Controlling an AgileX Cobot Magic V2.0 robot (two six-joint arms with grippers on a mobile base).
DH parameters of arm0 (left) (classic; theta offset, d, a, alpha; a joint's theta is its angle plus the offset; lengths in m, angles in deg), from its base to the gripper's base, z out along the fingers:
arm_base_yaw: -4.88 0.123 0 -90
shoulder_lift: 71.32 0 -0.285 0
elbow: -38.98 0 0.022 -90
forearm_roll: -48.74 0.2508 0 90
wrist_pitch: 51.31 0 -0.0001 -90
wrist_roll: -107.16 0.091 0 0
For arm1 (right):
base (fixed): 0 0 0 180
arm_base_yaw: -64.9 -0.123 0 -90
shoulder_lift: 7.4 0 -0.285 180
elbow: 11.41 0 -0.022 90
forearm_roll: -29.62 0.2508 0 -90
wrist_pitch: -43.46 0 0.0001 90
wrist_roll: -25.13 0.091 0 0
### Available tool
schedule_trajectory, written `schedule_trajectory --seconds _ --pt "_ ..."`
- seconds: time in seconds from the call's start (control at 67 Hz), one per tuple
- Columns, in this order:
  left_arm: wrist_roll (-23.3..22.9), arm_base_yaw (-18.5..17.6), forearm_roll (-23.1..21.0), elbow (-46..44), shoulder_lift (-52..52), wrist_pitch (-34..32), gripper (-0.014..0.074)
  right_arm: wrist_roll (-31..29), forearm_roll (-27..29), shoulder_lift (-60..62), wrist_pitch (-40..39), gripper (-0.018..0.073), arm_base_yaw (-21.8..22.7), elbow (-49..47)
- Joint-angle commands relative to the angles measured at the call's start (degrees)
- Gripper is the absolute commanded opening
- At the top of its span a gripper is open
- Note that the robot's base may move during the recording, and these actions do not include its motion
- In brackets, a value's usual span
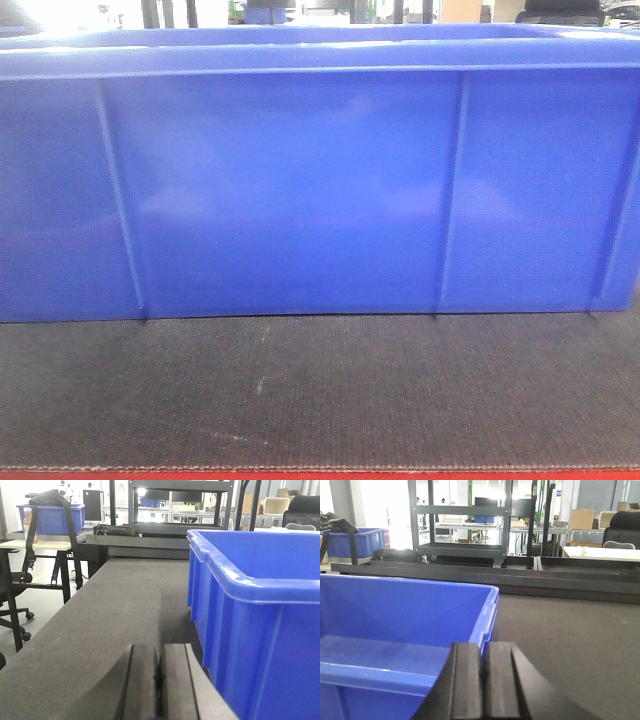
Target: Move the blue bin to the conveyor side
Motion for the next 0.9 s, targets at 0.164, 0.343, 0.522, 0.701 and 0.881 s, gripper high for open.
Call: schedule_trajectory --seconds 0.164,0.343,0.522,0.701,0.881 --pt "0.09 0.11 -0.28 -0.08 -0.27 -1.59 -0.0017 -5.61 3.49 0.82 -1.36 -0.0076 6.14 4.65" --pt "0.09 0.11 -0.28 -0.08 -0.27 -1.59 -0.0017 -5.61 5.55 6.60 -6.41 -0.0076 12.92 15.01" --pt "0.09 0.11 -0.28 -0.08 -0.27 -1.59 -0.0017 -5.61 5.55 8.44 -15.42 -0.0076 13.91 22.89" --pt "0.09 0.11 -0.28 -0.08 -0.27 -1.59 -0.0017 -5.61 5.55 8.44 -13.44 -0.0076 13.91 22.89" --pt "0.09 0.11 -0.28 -0.08 -0.27 -1.59 -0.0017 -5.61 5.55 8.44 -13.98 -0.0076 13.91 22.89"
